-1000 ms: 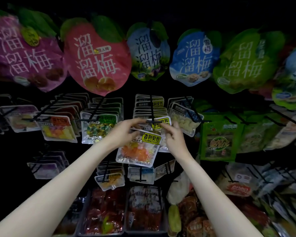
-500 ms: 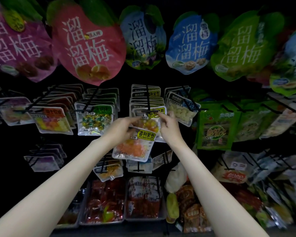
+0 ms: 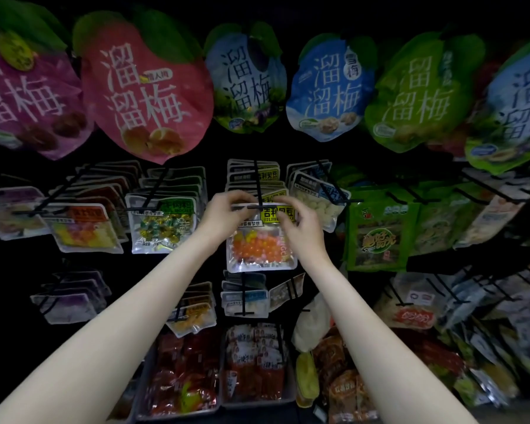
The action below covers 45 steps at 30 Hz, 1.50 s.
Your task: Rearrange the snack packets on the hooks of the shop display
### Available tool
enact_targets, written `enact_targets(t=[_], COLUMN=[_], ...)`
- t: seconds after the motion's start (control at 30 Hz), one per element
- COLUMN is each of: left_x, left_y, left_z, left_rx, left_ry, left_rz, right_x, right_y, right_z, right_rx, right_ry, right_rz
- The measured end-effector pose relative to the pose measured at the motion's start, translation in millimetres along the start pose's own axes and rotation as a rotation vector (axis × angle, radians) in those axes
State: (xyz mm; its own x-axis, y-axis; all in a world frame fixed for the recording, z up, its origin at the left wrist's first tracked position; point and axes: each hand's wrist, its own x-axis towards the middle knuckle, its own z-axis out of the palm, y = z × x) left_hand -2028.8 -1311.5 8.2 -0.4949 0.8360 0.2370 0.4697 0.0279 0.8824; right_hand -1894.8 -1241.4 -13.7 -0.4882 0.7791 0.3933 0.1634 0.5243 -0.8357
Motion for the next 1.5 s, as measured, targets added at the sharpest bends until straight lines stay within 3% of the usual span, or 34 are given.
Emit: enact_targets(t=[0.13,0.23,0.53,0.73,0.9,1.03,1.17,1.37,1.5], left_x=[8.9,6.5,7.5,16.4,0.2,-23.2,-26.5,-16.6,-7.4], left_y=[0.5,-3.5,-7.8,-10.0,-16.5,-20.0,0.4,40.3,74.7], left_z=[-1.6,-5.4,-2.3,3.7,0.2,-13.9,-19.6,14.2,48.2], left_rx=[0.141,0.085,0.104,0.080,0.321,0.309,0.284,0.203,0.182], left_ry=[0.044,0.017,-0.040,0.014,0.131,0.220,0.172,0.126,0.111], left_rz=[0.013,-0.021,0.024,-0.031,0.170,0.362,0.510,0.585,0.617], right_x=[6.7,8.1,10.1,13.0,1.1,-20.8,-31.6,-42.4,-25.2], right_y=[-2.9,-4.3,-0.1,-1.6,6.9,18.7,13.4,-4.7,-7.3], right_z=[5.9,9.9,10.4,20.4,14.3,0.3,-26.8,-87.8,-144.2], right_rx=[-0.010,-0.039,-0.023,-0.216,-0.347,-0.378,-0.351,-0.379,-0.327], right_ry=[0.010,-0.034,0.037,0.088,0.101,0.122,0.276,0.429,0.562], right_rz=[-0.001,0.020,0.054,0.065,0.100,0.113,-0.006,-0.228,-0.165])
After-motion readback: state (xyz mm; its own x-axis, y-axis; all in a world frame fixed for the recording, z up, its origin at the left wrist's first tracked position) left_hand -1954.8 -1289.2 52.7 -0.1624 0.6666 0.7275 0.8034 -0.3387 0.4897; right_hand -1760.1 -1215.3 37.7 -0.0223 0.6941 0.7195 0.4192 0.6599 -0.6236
